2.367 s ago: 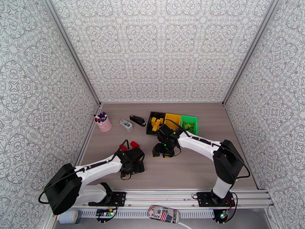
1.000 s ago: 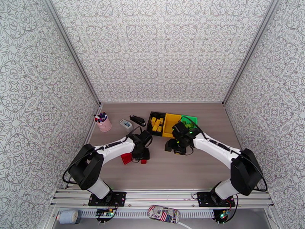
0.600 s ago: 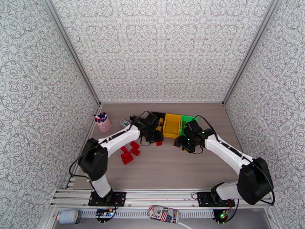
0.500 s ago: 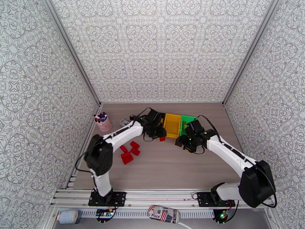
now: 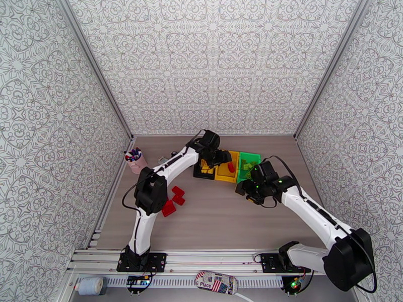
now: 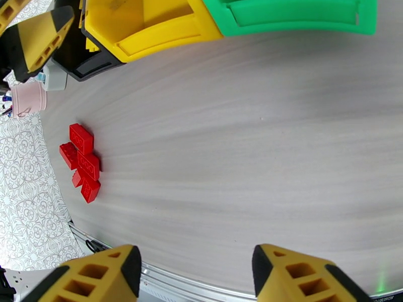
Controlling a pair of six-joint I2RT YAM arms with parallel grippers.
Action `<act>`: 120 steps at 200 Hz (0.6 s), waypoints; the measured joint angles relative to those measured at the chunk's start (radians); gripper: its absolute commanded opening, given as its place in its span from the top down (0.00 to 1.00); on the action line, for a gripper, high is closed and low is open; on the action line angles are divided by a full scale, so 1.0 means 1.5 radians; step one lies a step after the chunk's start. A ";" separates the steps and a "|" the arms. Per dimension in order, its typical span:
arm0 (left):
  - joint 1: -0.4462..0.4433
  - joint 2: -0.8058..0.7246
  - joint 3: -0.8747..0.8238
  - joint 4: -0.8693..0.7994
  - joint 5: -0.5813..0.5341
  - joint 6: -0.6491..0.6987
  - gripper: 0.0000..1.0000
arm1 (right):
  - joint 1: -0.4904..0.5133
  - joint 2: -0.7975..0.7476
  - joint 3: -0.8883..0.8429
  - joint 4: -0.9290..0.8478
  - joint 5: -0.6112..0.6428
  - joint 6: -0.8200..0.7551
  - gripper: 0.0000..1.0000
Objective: Sort the legos into containers by color
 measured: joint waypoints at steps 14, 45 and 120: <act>0.000 -0.034 -0.042 -0.003 -0.014 0.007 0.25 | 0.000 0.000 0.000 0.001 -0.001 0.000 0.36; 0.000 -0.157 -0.166 -0.022 -0.069 0.021 0.20 | 0.000 0.020 0.000 0.013 -0.013 0.000 0.36; 0.018 -0.431 -0.444 -0.095 -0.231 0.015 0.12 | 0.106 0.198 0.122 0.041 -0.023 -0.002 0.36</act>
